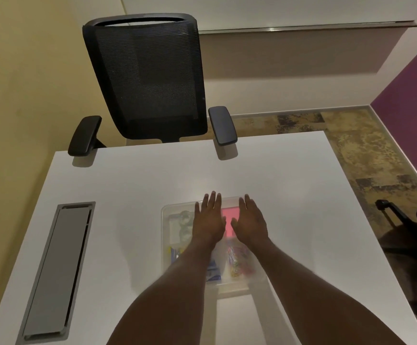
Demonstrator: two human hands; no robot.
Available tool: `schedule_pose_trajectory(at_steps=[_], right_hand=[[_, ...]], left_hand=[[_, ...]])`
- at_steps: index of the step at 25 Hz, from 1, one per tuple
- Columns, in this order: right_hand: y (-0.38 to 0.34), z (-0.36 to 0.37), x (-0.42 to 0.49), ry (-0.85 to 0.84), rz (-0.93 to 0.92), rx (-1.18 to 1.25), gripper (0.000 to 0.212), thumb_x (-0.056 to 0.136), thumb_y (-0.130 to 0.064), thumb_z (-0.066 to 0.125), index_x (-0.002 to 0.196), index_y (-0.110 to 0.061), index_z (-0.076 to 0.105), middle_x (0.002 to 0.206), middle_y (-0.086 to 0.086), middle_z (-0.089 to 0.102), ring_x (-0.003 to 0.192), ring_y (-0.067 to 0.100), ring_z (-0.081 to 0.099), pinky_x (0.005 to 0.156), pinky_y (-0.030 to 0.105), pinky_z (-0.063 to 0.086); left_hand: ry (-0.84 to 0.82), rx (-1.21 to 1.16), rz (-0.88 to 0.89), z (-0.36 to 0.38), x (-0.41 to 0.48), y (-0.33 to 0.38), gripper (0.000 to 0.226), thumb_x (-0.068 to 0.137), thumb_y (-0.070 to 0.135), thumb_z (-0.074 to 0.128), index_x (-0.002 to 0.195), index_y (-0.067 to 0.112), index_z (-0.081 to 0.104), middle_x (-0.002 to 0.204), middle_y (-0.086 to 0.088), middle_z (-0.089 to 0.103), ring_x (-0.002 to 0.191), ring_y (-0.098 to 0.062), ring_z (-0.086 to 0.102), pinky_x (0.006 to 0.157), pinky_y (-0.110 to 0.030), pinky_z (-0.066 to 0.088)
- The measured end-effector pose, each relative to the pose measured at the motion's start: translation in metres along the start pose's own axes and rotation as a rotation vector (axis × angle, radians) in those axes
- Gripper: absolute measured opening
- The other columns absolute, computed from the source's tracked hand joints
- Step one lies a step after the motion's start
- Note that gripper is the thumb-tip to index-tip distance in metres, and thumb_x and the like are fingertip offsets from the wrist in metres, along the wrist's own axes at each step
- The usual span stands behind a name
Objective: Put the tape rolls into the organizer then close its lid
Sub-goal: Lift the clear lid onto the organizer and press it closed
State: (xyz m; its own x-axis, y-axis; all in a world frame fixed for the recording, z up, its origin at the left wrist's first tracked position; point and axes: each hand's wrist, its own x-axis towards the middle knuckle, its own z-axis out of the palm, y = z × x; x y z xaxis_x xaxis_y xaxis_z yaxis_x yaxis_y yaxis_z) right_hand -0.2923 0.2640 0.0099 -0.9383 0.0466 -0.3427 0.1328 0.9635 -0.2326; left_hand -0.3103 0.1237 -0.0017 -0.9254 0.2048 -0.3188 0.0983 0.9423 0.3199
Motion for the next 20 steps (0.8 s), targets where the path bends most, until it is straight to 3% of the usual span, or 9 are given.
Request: schedule_pose_trajectory(at_steps=[4, 17, 20], right_hand=[[0.001, 0.011, 0.005, -0.034, 0.001, -0.105, 0.074, 0.107, -0.041, 0.040, 0.162, -0.009, 0.003, 0.171, 0.013, -0.005, 0.159, 0.028, 0.002, 0.130, 0.042, 0.008], [0.013, 0.018, 0.010, -0.064, -0.041, -0.240, 0.079, 0.107, -0.049, 0.039, 0.163, -0.013, -0.004, 0.171, 0.011, -0.007, 0.159, 0.029, 0.005, 0.128, 0.049, 0.009], [0.009, 0.018, 0.008, -0.095, -0.044, -0.253, 0.078, 0.108, -0.045, 0.039, 0.162, -0.011, -0.006, 0.170, 0.013, -0.011, 0.159, 0.031, 0.003, 0.127, 0.053, 0.010]], left_hand=[[-0.075, 0.017, -0.017, 0.008, 0.007, 0.001, 0.068, 0.109, 0.036, 0.037, 0.166, 0.020, 0.003, 0.174, -0.002, -0.003, 0.162, -0.023, -0.005, 0.131, -0.048, 0.000], [0.000, 0.029, 0.007, 0.024, 0.001, -0.010, 0.067, 0.109, 0.039, 0.032, 0.165, 0.024, 0.000, 0.174, 0.002, -0.006, 0.161, -0.020, -0.008, 0.129, -0.046, -0.004], [0.044, 0.010, -0.093, 0.021, -0.011, -0.028, 0.070, 0.109, 0.040, 0.029, 0.165, 0.015, -0.004, 0.174, -0.003, -0.008, 0.161, -0.019, -0.009, 0.131, -0.045, -0.006]])
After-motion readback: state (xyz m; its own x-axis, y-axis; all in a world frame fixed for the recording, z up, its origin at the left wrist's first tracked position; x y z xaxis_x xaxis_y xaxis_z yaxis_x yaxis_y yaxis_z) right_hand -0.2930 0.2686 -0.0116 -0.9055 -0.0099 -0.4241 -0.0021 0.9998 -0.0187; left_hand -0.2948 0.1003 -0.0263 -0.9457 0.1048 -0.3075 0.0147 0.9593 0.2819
